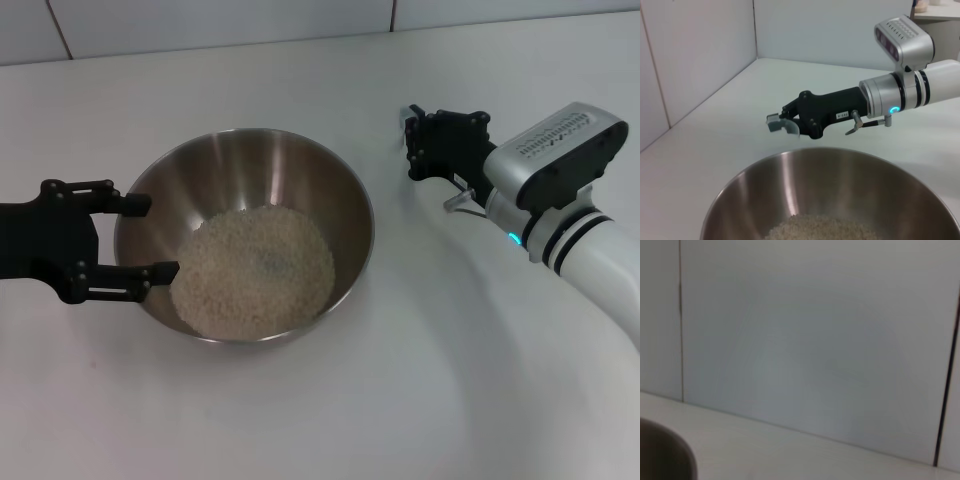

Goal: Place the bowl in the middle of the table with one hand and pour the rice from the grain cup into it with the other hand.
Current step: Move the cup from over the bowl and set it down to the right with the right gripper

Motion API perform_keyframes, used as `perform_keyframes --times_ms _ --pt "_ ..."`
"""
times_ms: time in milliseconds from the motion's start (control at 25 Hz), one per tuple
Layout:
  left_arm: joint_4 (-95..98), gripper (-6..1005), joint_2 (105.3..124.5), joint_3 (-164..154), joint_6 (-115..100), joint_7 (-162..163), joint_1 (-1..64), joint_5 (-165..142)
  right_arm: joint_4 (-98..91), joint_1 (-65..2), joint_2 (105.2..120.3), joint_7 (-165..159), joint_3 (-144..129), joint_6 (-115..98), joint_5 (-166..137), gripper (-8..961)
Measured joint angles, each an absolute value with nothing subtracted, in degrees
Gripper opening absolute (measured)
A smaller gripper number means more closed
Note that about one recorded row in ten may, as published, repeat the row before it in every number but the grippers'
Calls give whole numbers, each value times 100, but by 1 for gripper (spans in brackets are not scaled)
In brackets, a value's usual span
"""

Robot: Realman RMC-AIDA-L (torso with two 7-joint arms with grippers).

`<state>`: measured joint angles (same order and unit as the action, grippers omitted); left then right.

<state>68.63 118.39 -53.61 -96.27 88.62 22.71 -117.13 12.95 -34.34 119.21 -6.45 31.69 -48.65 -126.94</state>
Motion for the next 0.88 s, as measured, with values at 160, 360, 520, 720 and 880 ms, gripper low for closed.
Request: perform_keyframes --times_ms 160,360,520,720,880 --pt "6807 827 11839 -5398 -9604 8858 2298 -11715 1301 -3454 11941 -623 3047 -4709 -12728 31" --pt "6802 827 11839 -5421 -9598 8858 2301 -11715 1348 -3339 11955 -623 3032 -4706 -12727 32" --pt "6802 827 11838 -5422 -9596 8858 2291 -11715 1459 -3155 11948 -623 3058 -4784 -12727 138" --pt "6802 827 11831 -5422 -9596 8863 2261 -11720 1683 -2671 11906 -634 3045 -5190 -12730 276" --pt "6803 827 11829 -5421 -9600 8867 2255 -11724 1819 -2103 11888 -801 3085 -5833 -12719 393"
